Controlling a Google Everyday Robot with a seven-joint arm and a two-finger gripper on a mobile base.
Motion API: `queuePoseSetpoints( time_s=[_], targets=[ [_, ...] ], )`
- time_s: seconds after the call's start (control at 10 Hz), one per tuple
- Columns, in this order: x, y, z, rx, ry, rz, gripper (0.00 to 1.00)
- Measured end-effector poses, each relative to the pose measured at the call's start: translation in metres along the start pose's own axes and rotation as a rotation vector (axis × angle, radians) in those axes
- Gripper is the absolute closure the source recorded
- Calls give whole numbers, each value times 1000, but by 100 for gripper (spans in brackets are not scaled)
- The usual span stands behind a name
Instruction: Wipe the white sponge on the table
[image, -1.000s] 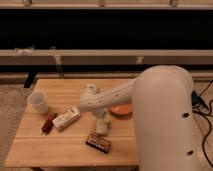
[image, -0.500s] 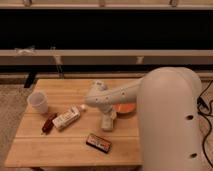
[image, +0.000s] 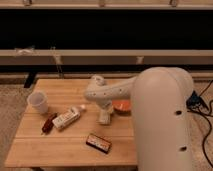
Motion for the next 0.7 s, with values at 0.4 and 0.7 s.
queuePoseSetpoints(
  time_s=[0.4,0.7],
  targets=[
    [-24,-39,-10,55,-8,-87,100],
    [-59,-45,-25,92,-23,-189,100]
  ],
)
